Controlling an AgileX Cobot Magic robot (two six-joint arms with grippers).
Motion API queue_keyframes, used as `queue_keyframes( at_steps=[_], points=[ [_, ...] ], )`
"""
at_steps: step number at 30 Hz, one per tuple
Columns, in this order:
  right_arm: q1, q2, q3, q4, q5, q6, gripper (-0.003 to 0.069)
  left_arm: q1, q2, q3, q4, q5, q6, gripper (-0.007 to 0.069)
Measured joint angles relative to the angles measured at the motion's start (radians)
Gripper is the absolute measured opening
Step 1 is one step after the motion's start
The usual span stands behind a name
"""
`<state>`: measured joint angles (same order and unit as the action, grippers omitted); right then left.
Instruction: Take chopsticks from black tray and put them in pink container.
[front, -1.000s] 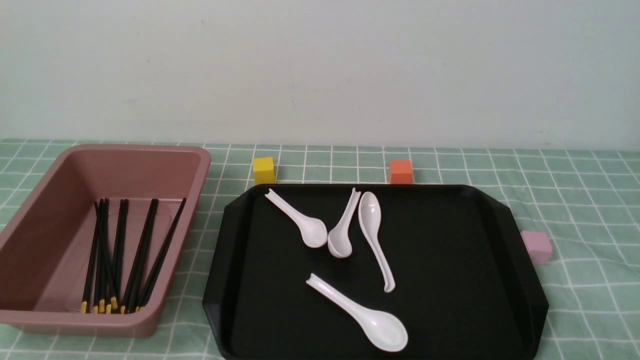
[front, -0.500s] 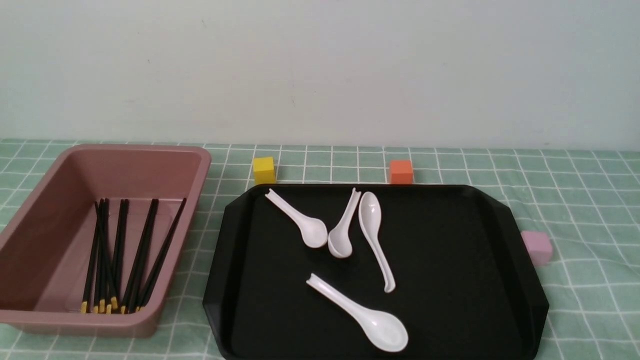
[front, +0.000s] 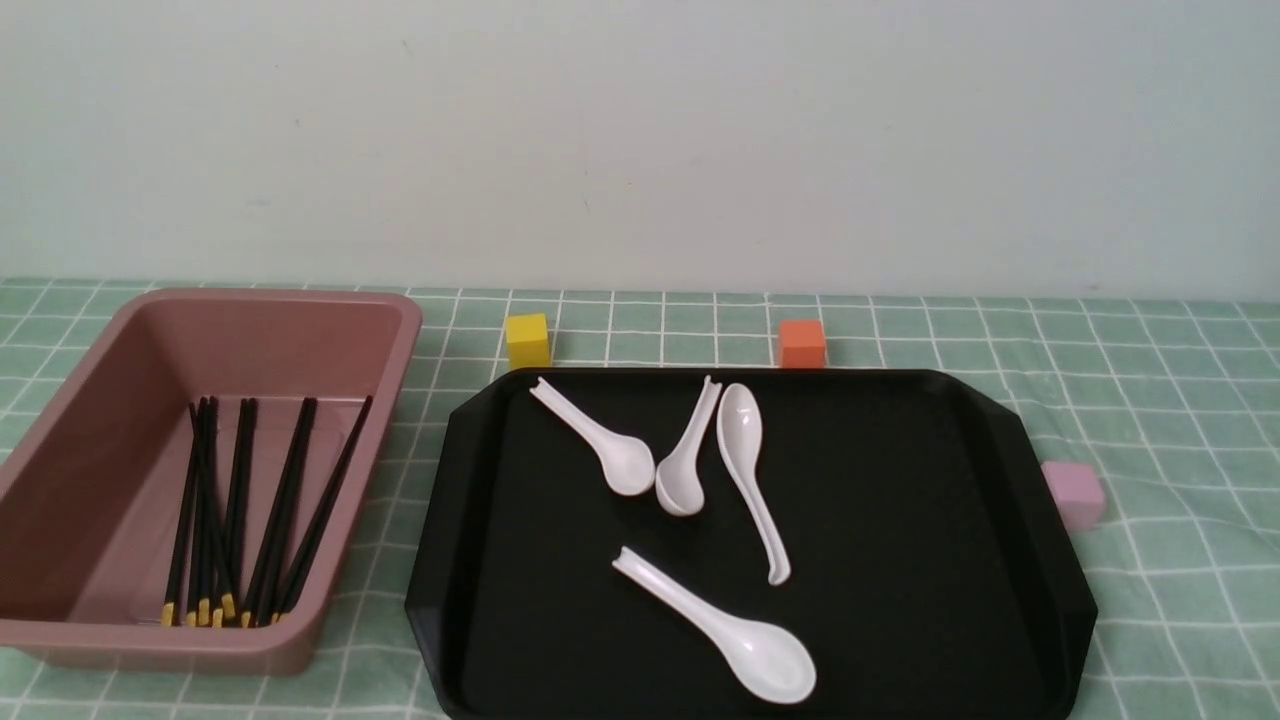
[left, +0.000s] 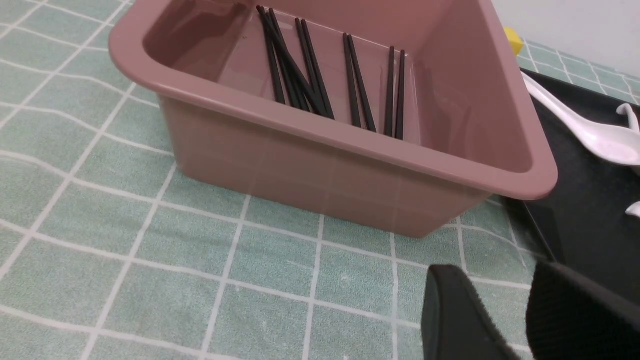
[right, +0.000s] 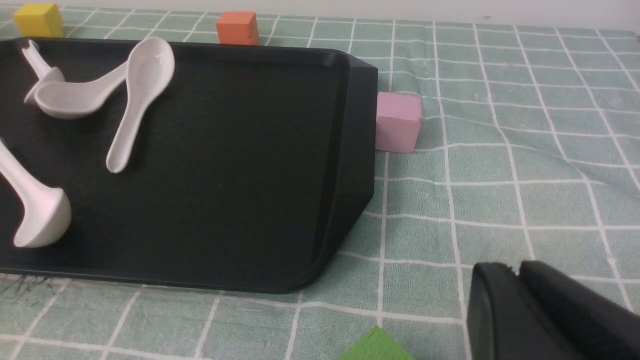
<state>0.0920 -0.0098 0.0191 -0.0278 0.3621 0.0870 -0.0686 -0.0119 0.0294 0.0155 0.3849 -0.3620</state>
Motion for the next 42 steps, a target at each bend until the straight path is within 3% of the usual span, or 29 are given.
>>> queue_keyframes(
  at_steps=[42],
  points=[
    [0.000,0.000,0.000,0.000,0.001,0.002,0.0118,0.000,0.000,0.000,0.000,0.000,0.000,0.0238]
  ],
)
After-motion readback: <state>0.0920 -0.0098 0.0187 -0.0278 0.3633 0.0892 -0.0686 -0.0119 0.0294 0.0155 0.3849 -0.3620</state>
